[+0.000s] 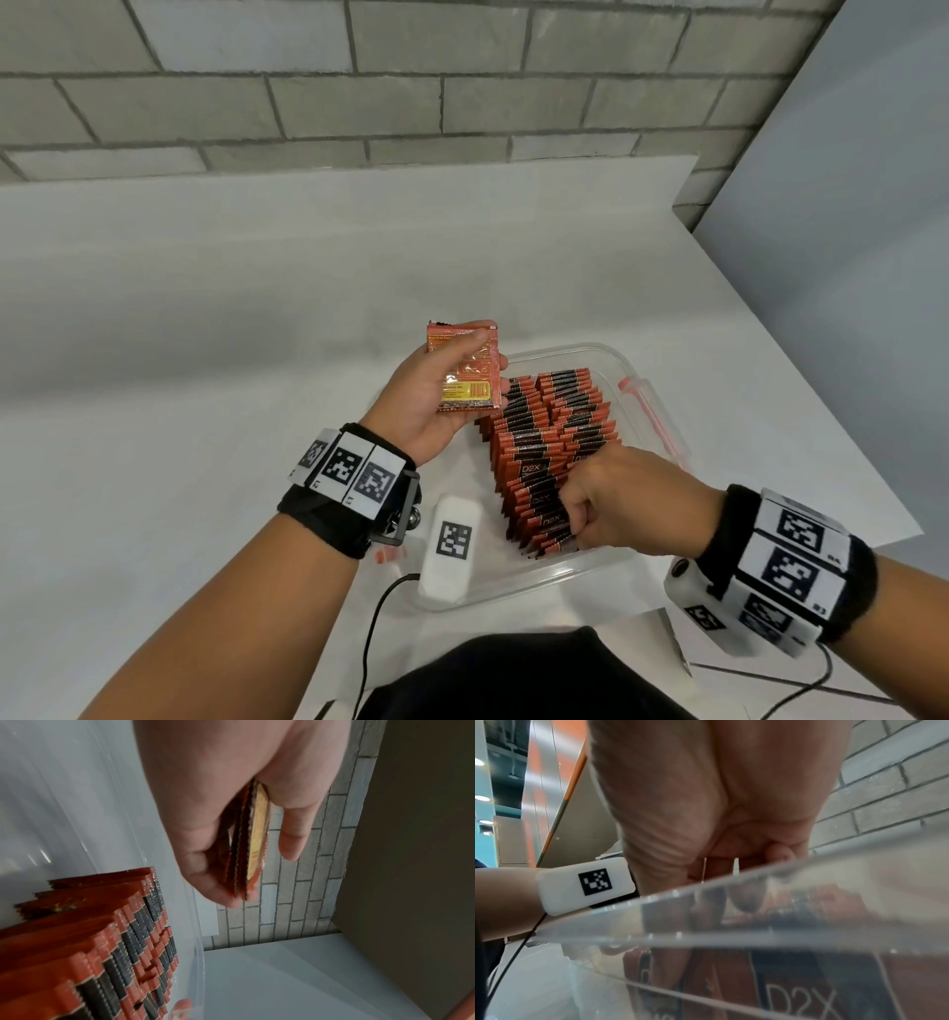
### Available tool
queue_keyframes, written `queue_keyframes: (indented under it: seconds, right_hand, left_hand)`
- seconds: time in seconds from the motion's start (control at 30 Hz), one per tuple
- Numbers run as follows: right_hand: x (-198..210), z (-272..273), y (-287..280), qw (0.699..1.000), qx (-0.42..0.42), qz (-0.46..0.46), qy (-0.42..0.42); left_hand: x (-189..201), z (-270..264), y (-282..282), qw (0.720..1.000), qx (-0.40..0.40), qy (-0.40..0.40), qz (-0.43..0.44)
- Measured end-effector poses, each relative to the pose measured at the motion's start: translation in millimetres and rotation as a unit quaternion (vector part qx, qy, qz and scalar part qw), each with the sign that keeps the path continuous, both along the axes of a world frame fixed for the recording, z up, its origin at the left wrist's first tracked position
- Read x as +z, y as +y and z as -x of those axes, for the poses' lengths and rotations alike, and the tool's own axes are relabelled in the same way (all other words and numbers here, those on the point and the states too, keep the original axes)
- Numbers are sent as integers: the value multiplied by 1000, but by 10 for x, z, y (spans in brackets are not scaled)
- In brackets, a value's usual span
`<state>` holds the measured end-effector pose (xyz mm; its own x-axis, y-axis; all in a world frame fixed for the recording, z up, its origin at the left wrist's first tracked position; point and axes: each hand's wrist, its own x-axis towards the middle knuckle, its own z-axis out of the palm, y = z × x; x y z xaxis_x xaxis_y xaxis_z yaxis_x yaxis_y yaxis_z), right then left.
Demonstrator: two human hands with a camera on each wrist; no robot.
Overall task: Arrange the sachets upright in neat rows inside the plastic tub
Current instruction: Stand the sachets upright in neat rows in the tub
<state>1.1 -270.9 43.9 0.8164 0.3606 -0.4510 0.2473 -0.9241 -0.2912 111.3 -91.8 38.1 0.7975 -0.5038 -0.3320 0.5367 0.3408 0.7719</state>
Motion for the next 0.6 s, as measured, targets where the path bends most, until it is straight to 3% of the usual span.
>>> queue_keyframes:
  seconds: [0.23,0.5,0.6]
  right_hand:
    - [-45,-20,12,1000,-4,13,0]
    - [61,-73,-111,993,-81,-61,66]
    - [164,-126,-146,980,-138,-140,-21]
  left_hand:
    - [-29,-13,-7,1000,2,3,-7]
    - [-51,-29,6,999,-18,41,14]
    - [-53,-12,-3,999,-38,23,1]
